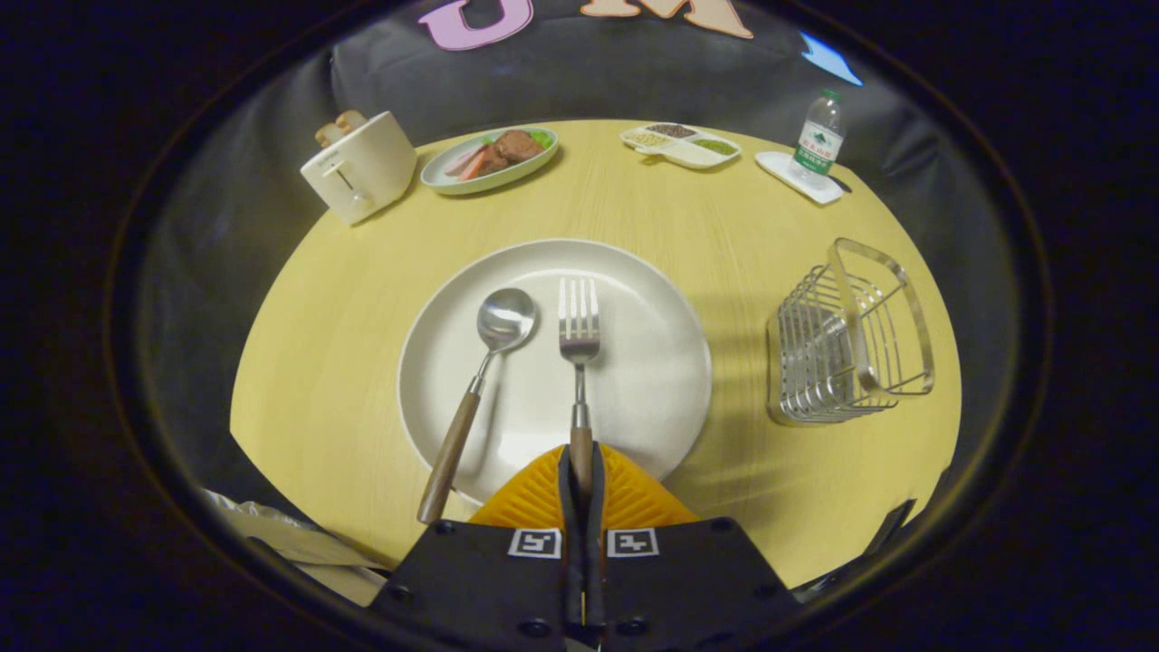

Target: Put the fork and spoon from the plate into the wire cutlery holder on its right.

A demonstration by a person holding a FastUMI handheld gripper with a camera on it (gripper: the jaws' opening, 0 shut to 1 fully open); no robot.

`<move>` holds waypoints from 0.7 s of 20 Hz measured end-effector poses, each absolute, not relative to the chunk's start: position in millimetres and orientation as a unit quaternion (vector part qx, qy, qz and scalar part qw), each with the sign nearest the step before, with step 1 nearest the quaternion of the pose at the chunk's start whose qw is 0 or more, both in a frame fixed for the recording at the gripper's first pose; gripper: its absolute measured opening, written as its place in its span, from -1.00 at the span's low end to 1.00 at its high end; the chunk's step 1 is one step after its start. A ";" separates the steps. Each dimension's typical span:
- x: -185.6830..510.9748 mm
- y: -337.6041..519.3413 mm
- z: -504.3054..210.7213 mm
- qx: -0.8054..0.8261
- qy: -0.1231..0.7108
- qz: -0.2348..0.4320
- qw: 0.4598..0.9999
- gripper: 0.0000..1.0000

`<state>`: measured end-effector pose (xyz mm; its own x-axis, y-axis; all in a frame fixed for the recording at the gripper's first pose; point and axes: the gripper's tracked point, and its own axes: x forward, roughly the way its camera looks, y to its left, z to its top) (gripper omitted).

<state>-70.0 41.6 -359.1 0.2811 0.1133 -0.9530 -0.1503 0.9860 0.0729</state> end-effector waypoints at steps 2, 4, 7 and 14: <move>-63.7 35.8 -346.2 -0.014 0.587 0.082 0.805 -0.91; -58.8 28.1 -333.5 -0.014 0.583 0.080 0.809 -0.91; -53.5 12.8 -315.6 -0.004 0.582 0.074 0.810 -0.91; -48.5 -33.7 -292.8 -0.001 0.587 0.054 0.808 -0.91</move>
